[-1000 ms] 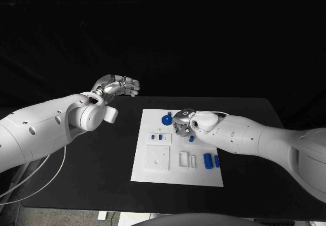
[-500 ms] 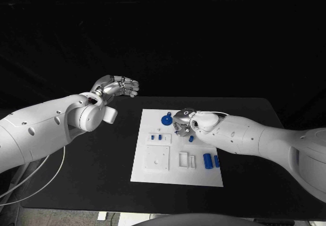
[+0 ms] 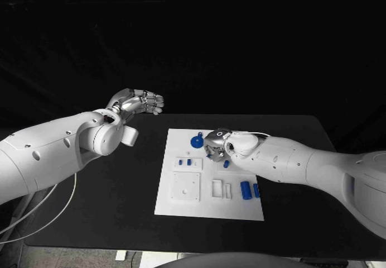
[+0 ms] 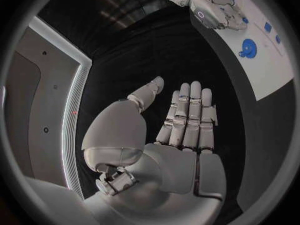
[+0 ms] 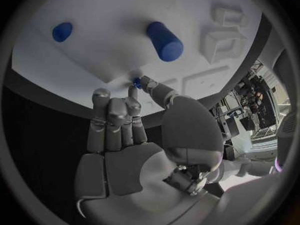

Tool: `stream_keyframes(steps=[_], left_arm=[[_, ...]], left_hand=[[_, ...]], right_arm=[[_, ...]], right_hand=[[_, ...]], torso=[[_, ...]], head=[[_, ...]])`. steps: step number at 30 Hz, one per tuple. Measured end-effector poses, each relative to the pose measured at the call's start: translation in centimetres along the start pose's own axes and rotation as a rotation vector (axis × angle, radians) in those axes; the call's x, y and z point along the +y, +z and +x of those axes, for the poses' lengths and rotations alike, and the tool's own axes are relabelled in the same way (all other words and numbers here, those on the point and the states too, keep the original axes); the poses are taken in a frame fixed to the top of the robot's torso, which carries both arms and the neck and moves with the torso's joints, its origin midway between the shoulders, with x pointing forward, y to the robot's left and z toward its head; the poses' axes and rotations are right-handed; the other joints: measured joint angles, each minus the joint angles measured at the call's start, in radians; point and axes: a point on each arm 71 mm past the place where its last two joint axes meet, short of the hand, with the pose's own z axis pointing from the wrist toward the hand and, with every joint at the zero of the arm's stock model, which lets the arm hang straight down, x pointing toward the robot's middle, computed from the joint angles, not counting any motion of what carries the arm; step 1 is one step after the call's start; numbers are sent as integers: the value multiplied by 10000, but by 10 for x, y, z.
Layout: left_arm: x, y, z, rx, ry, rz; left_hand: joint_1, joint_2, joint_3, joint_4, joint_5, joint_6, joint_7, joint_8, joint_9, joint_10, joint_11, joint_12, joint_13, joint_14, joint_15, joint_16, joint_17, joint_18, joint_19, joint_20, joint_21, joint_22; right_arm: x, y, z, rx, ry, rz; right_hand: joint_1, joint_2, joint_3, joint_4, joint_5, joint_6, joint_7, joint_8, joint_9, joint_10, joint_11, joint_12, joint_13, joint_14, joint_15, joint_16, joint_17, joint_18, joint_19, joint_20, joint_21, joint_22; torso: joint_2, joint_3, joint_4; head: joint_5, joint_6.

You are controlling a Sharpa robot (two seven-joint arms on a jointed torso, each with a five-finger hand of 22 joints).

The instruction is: Assemble the parts on the task board

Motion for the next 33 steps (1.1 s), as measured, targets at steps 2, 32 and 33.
stream_keyframes(steps=[2, 32, 33], left_arm=[[0, 0, 0, -4, 5, -2], [0, -2, 0, 54, 93, -42], [0, -2, 0, 54, 96, -45]], left_hand=[[0, 0, 0, 0, 0, 0, 0, 0, 0, 0, 0, 0, 0, 0, 0, 0, 6, -1, 0, 0, 0, 0], [37, -36, 0, 0, 0, 0, 0, -8, -9, 0, 0, -1, -1, -1, 0, 0, 65, -56, 1, -2, 0, 20], [37, -36, 0, 0, 0, 0, -1, -8, -13, 17, 17, -1, -1, -1, 0, 0, 72, -59, 19, -20, 0, 21]], right_arm=[[0, 0, 0, 2, -1, -7], [-3, 0, 1, 32, -591, 324], [-3, 0, 1, 29, -589, 323]], right_hand=[[0, 0, 22, -22, 0, 0, 0, 0, 0, 1, 0, 0, 10, 0, 1, 0, 0, 0, 0, 0, 0, 0], [-156, 228, 283, 220, 0, 177, -53, 15, 21, 364, -74, 204, 324, 42, 30, -3, 26, 0, 32, -24, 1, -3], [-179, 251, 290, 254, 0, 178, -51, 13, 22, 385, -53, 225, 335, 56, 17, -3, 27, 0, 41, -32, 1, -3]], torso=[[2, 0, -1], [12, -2, -5], [12, -2, -5]], head=[[-4, -2], [-30, -55], [-30, -55]])
